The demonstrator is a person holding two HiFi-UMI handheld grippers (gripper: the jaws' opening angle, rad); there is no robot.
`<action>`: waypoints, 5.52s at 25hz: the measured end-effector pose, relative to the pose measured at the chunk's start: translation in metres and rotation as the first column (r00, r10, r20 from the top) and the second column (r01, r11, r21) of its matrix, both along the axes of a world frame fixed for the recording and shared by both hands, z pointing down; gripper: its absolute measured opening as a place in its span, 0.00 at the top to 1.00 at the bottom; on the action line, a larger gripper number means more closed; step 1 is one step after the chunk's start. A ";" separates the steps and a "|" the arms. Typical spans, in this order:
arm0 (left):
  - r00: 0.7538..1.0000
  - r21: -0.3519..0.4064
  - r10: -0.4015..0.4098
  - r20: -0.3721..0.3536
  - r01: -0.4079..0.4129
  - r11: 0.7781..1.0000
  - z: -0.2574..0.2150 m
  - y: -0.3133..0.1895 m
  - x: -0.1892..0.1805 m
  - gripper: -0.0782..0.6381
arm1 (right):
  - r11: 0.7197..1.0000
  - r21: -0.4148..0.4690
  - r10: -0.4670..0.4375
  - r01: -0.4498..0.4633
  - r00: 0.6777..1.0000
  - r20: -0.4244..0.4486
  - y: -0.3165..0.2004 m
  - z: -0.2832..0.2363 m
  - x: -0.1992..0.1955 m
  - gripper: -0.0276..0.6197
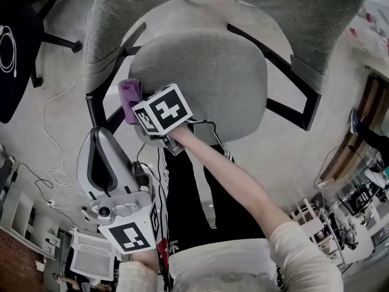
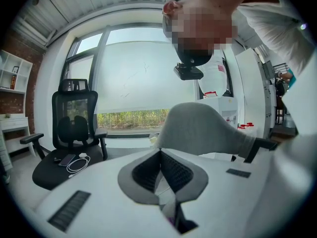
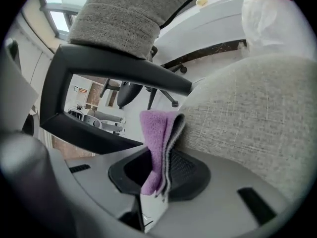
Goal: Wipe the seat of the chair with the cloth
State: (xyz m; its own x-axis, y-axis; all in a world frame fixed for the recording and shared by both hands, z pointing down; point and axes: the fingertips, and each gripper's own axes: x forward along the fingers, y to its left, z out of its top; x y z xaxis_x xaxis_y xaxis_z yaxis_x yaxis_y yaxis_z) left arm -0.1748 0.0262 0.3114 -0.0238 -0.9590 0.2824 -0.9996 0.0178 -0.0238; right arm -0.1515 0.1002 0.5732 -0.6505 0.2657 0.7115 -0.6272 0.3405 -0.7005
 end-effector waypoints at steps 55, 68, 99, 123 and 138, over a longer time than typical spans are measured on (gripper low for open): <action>0.996 -0.004 0.083 0.037 -0.083 0.997 -0.003 -0.013 0.037 0.87 | 0.951 0.306 0.257 -0.034 0.638 -0.726 -0.060 -0.021 0.376 0.82; 0.998 0.014 0.035 0.057 -0.035 0.999 -0.009 -0.010 0.020 0.87 | 0.955 0.284 0.143 -0.089 0.974 -0.174 -0.013 -0.080 0.166 0.82; 0.994 -0.001 -0.041 0.101 0.041 0.999 -0.003 0.010 -0.015 0.87 | 0.991 0.134 -0.007 0.013 0.999 -0.045 0.104 -0.011 0.037 0.82; 0.996 0.001 -0.015 0.088 0.015 1.000 -0.005 0.004 0.012 0.87 | 0.980 0.190 -0.001 0.050 0.968 -0.251 0.082 -0.013 0.219 0.82; 0.995 -0.010 0.037 0.090 -0.036 0.999 -0.001 -0.012 0.036 0.87 | 0.972 0.228 0.068 0.052 0.870 -0.488 0.070 -0.015 0.364 0.82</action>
